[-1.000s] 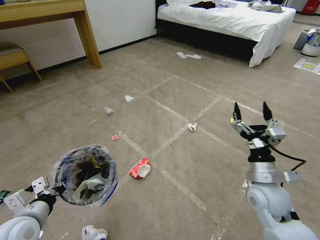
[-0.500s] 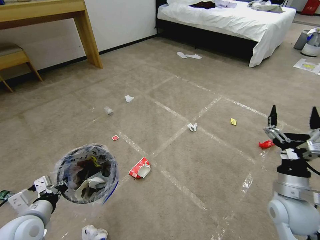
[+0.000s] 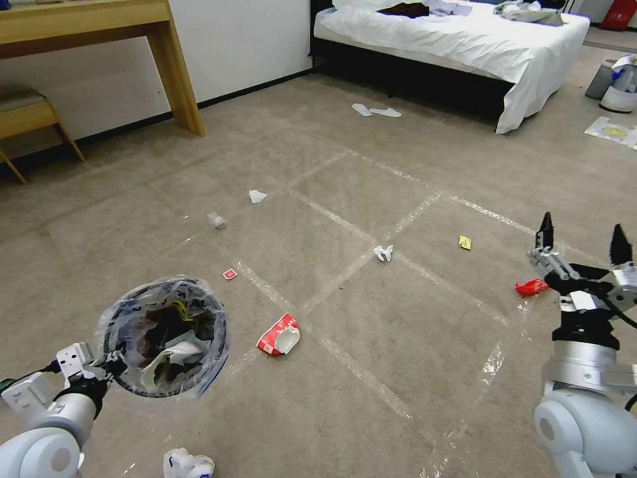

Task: Pick up the trash bin and place the garbage on the floor into it.

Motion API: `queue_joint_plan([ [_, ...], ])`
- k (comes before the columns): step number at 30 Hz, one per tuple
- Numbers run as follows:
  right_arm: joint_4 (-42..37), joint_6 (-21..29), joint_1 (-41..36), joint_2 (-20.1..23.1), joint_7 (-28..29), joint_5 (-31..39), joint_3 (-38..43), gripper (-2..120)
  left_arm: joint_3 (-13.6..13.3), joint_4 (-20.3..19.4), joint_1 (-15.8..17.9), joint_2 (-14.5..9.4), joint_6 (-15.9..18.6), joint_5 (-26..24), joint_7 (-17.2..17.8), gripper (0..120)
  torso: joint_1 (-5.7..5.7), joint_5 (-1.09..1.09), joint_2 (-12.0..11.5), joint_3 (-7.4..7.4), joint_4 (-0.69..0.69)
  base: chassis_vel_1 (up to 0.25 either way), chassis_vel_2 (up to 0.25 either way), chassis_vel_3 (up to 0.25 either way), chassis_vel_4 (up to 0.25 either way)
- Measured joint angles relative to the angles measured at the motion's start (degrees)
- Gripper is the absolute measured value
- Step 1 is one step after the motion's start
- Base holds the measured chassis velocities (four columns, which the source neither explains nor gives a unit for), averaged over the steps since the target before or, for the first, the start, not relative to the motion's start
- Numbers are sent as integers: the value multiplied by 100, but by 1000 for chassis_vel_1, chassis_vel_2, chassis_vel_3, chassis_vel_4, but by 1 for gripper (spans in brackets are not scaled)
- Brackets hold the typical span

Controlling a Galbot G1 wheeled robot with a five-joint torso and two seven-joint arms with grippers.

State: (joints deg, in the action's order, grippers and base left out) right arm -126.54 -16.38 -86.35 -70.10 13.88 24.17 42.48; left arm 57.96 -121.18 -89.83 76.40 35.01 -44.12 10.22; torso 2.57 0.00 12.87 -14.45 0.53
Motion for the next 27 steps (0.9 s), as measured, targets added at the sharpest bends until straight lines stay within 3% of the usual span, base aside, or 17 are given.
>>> queue_joint_plan([
  [13, 146, 9, 166, 19, -202, 361, -178, 100, 63, 475, 87, -96, 9, 55, 55, 0, 0, 0, 0, 0, -1, 0, 0, 0, 0],
  [27, 137, -115, 88, -68, -415, 131, -222, 100, 46, 463, 127, -90, 10, 14, 80, 0, 0, 0, 0, 0, 0, 0, 0, 0, 0],
])
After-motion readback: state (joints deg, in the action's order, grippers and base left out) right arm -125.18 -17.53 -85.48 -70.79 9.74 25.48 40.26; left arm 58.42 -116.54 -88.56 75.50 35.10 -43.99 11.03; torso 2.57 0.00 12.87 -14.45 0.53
